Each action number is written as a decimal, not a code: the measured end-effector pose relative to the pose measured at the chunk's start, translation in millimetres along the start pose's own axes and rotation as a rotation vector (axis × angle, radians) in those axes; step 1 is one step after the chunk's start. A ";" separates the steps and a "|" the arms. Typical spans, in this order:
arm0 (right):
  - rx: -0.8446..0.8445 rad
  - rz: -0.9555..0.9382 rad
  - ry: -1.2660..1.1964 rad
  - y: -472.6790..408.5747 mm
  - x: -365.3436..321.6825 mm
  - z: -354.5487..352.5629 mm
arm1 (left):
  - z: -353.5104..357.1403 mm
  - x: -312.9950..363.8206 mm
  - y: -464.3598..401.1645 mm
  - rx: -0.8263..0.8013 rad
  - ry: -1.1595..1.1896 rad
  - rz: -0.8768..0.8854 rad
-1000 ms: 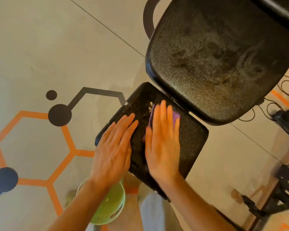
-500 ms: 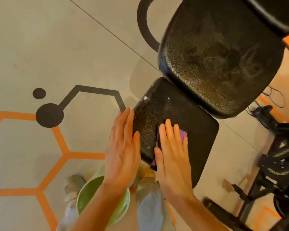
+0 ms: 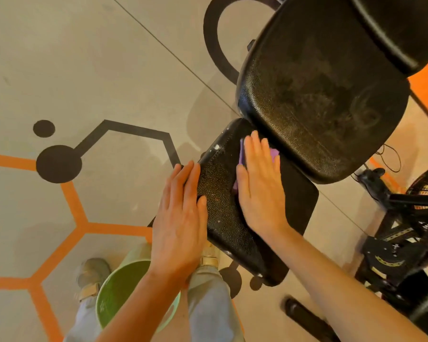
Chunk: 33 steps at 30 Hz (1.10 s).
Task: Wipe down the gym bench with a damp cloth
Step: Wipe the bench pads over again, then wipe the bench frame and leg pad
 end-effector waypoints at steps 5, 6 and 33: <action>0.010 0.064 -0.066 9.9 -26.9 3.3 | 1.8 1.2 0.0 0.014 0.035 -0.011; -0.062 -0.053 -0.069 41.1 -42.1 2.9 | 1.6 1.0 0.1 0.004 0.053 -0.007; -0.105 -0.325 -0.067 17.7 -34.9 2.8 | -3.7 -10.4 9.7 -0.107 0.520 -0.242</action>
Point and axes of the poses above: each hand's wrist, its own y-axis away from the middle knuckle, its own z-axis out of the palm, x = y × z, the point moved 3 cm from there along -y, towards the middle knuckle, and after that the axes turned 8 degrees about -z, right-handed, at the moved point
